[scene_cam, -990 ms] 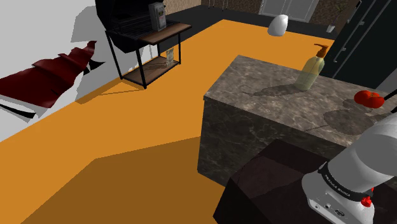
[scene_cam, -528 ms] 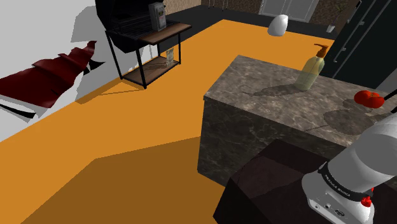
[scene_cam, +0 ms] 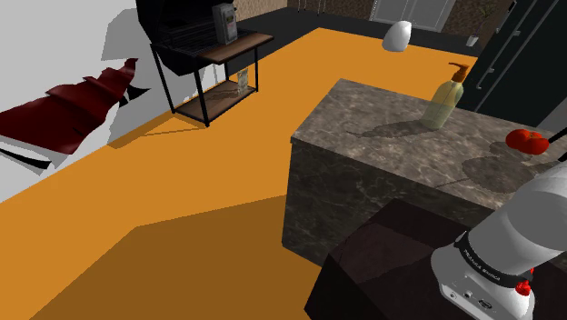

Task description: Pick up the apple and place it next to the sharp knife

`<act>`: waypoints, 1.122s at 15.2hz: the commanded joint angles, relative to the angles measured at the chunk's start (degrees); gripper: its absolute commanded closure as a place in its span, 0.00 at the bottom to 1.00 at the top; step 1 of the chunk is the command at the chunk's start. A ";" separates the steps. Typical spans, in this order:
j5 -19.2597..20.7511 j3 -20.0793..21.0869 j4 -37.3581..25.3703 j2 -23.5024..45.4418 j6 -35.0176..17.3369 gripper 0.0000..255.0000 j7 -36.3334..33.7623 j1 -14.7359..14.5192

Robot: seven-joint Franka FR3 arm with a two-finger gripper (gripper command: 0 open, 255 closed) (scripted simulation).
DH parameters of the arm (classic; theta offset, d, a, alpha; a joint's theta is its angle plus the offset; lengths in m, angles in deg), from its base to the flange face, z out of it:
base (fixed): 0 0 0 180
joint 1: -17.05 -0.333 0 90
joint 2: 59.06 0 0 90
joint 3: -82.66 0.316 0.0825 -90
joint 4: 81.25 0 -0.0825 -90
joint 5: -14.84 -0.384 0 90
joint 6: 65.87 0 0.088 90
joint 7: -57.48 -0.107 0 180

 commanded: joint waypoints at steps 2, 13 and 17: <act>0.00 0.01 0.00 0.00 0.00 0.00 0.00 0.00; -3.14 3.45 -4.26 2.61 4.43 0.00 1.47 -0.40; -3.14 3.45 -4.24 2.61 4.42 0.00 1.47 -0.40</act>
